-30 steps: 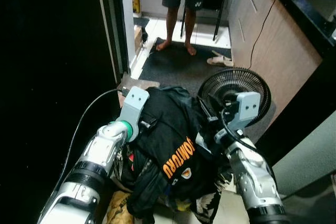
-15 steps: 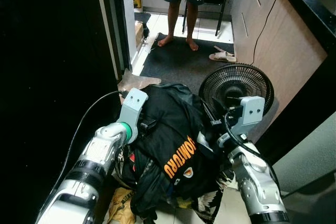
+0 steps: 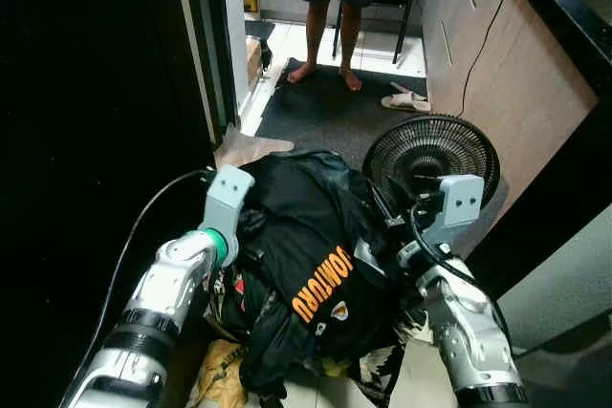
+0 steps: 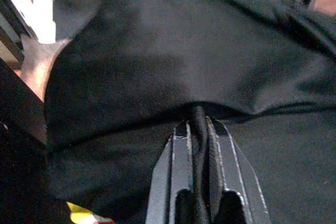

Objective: Clothes washing

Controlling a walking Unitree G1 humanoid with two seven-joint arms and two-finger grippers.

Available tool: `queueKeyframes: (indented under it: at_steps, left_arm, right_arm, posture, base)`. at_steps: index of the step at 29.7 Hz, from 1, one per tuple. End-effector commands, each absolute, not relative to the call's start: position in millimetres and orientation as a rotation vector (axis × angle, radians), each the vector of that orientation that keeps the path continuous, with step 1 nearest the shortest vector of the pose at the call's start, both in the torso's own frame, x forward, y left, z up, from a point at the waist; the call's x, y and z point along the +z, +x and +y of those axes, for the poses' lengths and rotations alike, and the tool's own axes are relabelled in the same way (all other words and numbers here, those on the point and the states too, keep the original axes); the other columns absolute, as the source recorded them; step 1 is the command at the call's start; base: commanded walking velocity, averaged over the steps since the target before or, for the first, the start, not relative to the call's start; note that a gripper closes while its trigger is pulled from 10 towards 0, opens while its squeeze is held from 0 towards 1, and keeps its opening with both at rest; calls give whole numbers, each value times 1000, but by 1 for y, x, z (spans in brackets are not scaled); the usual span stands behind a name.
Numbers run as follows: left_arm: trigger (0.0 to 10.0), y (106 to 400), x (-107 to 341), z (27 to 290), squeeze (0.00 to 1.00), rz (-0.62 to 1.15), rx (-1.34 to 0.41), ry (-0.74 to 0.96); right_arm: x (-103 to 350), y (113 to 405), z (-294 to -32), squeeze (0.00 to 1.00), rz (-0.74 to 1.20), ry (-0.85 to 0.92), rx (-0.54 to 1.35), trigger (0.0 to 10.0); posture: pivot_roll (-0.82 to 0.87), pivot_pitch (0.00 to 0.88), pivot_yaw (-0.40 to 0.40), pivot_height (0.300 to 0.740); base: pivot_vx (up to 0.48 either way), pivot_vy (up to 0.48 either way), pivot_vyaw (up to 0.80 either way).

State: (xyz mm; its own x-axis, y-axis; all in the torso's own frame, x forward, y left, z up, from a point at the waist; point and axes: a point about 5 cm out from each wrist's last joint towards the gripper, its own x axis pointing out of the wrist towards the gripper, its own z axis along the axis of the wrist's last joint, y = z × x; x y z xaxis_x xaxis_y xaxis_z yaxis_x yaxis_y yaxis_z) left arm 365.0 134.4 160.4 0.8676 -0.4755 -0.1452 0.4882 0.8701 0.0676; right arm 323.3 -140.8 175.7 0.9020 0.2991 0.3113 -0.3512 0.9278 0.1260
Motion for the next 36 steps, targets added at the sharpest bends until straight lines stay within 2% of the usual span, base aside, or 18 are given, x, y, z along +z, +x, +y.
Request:
queueKeyframes:
  at_steps: [1, 7, 8, 9, 10, 11, 12, 13, 14, 19, 23, 27, 29, 36]
  left_arm:
    - [0, 361, 175, 133, 0, 42, -498, 71]
    - [0, 356, 204, 129, 0, -91, -486, 27]
    - [1451, 354, 219, 127, 0, -156, -485, -2]
    - [1451, 354, 219, 127, 0, -156, -485, -2]
    - [10000, 350, 239, 125, 0, -241, -486, -37]
    - [10000, 350, 239, 125, 0, -241, -486, -37]
    - [10000, 342, 271, 120, 0, -369, -508, -73]
    - [10000, 337, 285, 117, 0, -424, -525, -70]
    - [10000, 337, 285, 117, 0, -424, -525, -70]
    - [10000, 311, 339, 109, 0, -608, -632, -69]
    - [10000, 296, 338, 112, 0, -584, -750, -99]
    - [10000, 293, 332, 117, 0, -557, -759, -114]
    - [10000, 294, 325, 139, 0, -511, -671, -194]
    - [10000, 306, 324, 159, 0, -472, -555, -216]
  right_arm:
    - [174, 323, -142, 0, -280, 175, 334, 10000]
    - [176, 325, -142, 0, -285, 173, 335, 10000]
    - [176, 326, -142, 0, -288, 173, 335, 10000]
    - [176, 326, -142, 0, -288, 173, 335, 10000]
    - [178, 327, -142, 0, -291, 172, 337, 10000]
    - [178, 327, -142, 0, -291, 172, 337, 10000]
    - [179, 328, -142, 0, -296, 172, 339, 10000]
    - [180, 329, -141, 0, -298, 172, 340, 10000]
    - [180, 329, -141, 0, -298, 172, 340, 10000]
    - [194, 332, -143, 0, -351, 174, 324, 10000]
    - [211, 332, -148, 0, -408, 181, 303, 10000]
    - [219, 332, -152, 0, -435, 182, 288, 10000]
    - [237, 330, -163, 0, -502, 200, 240, 10000]
    - [250, 331, -170, 0, -549, 235, 194, 10000]
  posture:
    - [-38, 136, 25, 740]
    - [-37, 130, 24, 740]
    - [-37, 121, 22, 740]
    - [-37, 121, 22, 740]
    - [-35, 117, 21, 740]
    - [-35, 117, 21, 740]
    - [-34, 108, 19, 740]
    - [-33, 104, 18, 740]
    - [-33, 104, 18, 740]
    - [-27, 84, 19, 740]
    - [-31, 67, 24, 740]
    - [-33, 60, 27, 740]
    - [-31, 42, 28, 740]
    - [-27, 33, 29, 740]
  base:
    - [0, 0, 0]
    - [0, 0, 0]
    - [0, 0, 0]
    - [0, 0, 0]
    - [0, 0, 0]
    - [0, 0, 0]
    - [0, 0, 0]
    - [0, 0, 0]
    - [0, 0, 0]
    - [0, 0, 0]
    - [0, 0, 0]
    - [0, 0, 0]
    - [0, 0, -244]
    - [0, 0, -739]
